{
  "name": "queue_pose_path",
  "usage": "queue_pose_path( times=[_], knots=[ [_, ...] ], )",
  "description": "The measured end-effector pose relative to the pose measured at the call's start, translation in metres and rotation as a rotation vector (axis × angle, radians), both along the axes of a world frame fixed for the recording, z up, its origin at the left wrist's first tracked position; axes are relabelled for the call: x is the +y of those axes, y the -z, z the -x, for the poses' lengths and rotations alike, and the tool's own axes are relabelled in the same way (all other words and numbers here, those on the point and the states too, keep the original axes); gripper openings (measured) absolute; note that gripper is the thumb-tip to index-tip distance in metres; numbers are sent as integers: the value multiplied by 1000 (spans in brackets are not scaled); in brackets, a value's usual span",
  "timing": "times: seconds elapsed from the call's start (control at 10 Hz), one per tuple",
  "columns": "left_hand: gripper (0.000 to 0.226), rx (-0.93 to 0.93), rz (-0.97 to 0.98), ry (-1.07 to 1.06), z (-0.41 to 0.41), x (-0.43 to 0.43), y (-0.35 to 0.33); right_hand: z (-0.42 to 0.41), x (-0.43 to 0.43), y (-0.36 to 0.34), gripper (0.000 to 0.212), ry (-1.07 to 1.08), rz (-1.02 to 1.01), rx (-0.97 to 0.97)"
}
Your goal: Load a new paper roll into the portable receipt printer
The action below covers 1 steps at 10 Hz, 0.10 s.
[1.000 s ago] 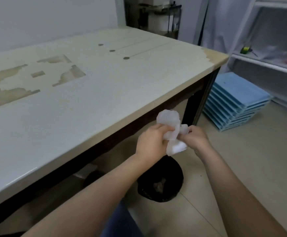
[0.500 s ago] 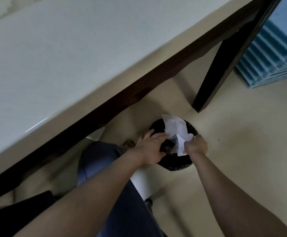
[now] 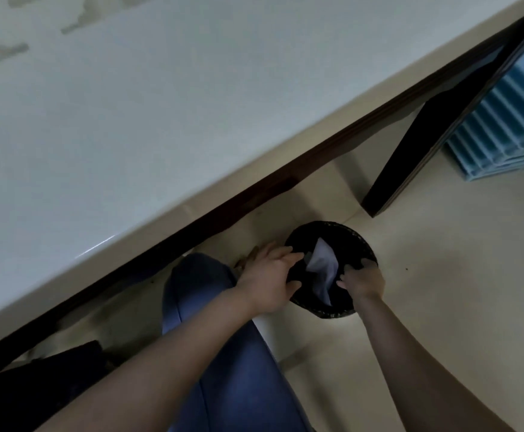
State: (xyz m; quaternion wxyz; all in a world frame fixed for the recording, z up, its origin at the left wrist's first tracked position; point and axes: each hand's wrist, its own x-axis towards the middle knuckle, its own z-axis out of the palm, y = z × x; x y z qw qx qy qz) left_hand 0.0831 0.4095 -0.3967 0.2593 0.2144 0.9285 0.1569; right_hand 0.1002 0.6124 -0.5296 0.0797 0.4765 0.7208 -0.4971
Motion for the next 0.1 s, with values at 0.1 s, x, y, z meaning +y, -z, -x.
queue_pose_path(
  times=[0.1],
  knots=[
    [55, 126, -175, -51, -22, -19, -32, -8, 0, -18, 48, 102, -36, 187]
  ],
)
